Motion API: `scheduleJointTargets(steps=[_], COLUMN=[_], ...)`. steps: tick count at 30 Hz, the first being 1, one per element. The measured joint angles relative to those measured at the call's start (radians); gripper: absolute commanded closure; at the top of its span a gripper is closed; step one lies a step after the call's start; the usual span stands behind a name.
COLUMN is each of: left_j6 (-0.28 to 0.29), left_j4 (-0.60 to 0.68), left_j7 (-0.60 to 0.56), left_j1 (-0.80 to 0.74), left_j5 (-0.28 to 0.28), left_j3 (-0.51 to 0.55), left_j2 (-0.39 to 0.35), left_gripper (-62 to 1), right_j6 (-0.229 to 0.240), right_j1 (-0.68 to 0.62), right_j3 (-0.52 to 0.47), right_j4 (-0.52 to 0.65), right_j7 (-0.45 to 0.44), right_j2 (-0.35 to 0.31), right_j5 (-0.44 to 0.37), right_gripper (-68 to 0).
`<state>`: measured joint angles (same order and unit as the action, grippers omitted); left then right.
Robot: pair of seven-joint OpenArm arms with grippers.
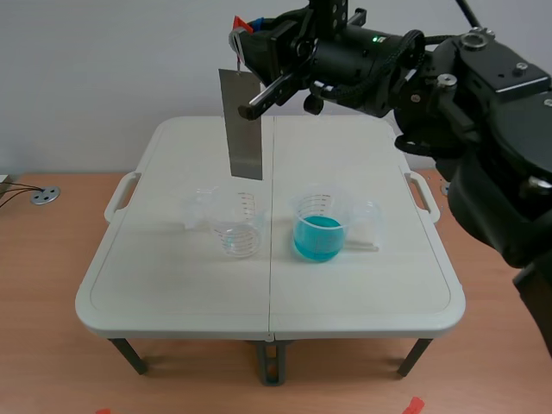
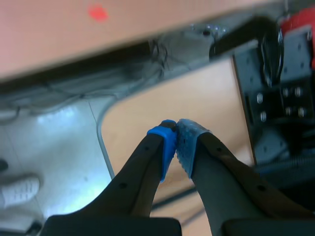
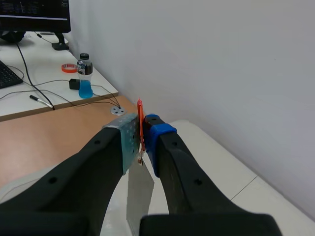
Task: Hold the metal plate by the orange handle, dip it into the blue solution, take it out and point at it, then put the plate back in the beaker on the left.
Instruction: 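Move the plate over the blue solution, then point at the plate with the left hand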
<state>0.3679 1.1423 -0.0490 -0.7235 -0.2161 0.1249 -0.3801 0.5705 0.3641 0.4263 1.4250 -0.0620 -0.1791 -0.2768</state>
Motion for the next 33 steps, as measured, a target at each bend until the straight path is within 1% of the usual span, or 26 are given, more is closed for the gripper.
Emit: scheduleJointTargets(steps=[2,4,7,10,12,15,16,18,21,25,27,28,30,33], left_j6=[0.001,0.000,0.000,0.002,0.006,0.038,0.059,0.114,0.201,0.283,0.308,0.313,0.314,0.314], left_j4=[0.014,0.056,0.148,0.239,0.285,0.327,0.335,0.339,0.339,0.337,0.336,0.336,0.334,0.333], left_j7=[-0.001,-0.001,-0.002,-0.002,-0.002,-0.002,0.000,0.011,0.014,0.015,0.049,0.075,0.092,0.123], left_j1=[0.035,0.068,0.105,0.138,0.161,0.198,0.213,0.245,0.302,0.397,0.447,0.473,0.519,0.586], left_j5=[-0.024,-0.048,-0.090,-0.100,-0.105,-0.106,-0.106,-0.095,-0.095,-0.095,-0.095,-0.093,-0.090,-0.047], left_j3=[0.003,0.012,0.023,0.029,0.029,0.030,0.030,0.030,0.029,-0.002,-0.042,-0.064,-0.113,-0.175], left_j2=[-0.004,-0.018,-0.065,-0.117,-0.138,-0.147,-0.146,-0.146,-0.146,-0.143,-0.141,-0.138,-0.126,-0.093], left_gripper=[-1.5,-1.5,-1.5,-1.5,-1.5,-1.5,-1.5,-1.5,-1.5,-1.5,-1.5,-1.5,-1.5,-1.5], right_j6=[0.000,-0.001,0.000,0.000,0.000,0.000,0.000,0.001,0.003,0.003,0.003,0.003,0.008,0.025], right_j1=[-0.024,-0.047,-0.081,-0.110,-0.129,-0.162,-0.173,-0.194,-0.215,-0.232,-0.235,-0.236,-0.242,-0.253], right_j3=[-0.016,-0.033,-0.057,-0.075,-0.089,-0.121,-0.134,-0.160,-0.197,-0.238,-0.252,-0.258,-0.273,-0.283], right_j4=[0.055,0.106,0.181,0.240,0.272,0.312,0.323,0.341,0.345,0.345,0.345,0.345,0.345,0.345], right_j7=[0.008,0.013,0.025,0.031,0.031,0.031,0.032,0.032,0.035,0.038,0.038,0.038,0.038,0.038], right_j2=[-0.015,-0.031,-0.060,-0.090,-0.108,-0.133,-0.141,-0.153,-0.169,-0.198,-0.210,-0.214,-0.214,-0.214], right_j5=[0.000,0.000,-0.001,-0.008,-0.009,-0.016,-0.019,-0.020,-0.057,-0.064,-0.064,-0.064,-0.064,-0.064], right_gripper=[-1.3,-1.3,-1.3,-1.3,-1.3,-1.3,-1.3,-1.3,-1.3,-1.3,-1.3,-1.3,-1.3,-1.3])
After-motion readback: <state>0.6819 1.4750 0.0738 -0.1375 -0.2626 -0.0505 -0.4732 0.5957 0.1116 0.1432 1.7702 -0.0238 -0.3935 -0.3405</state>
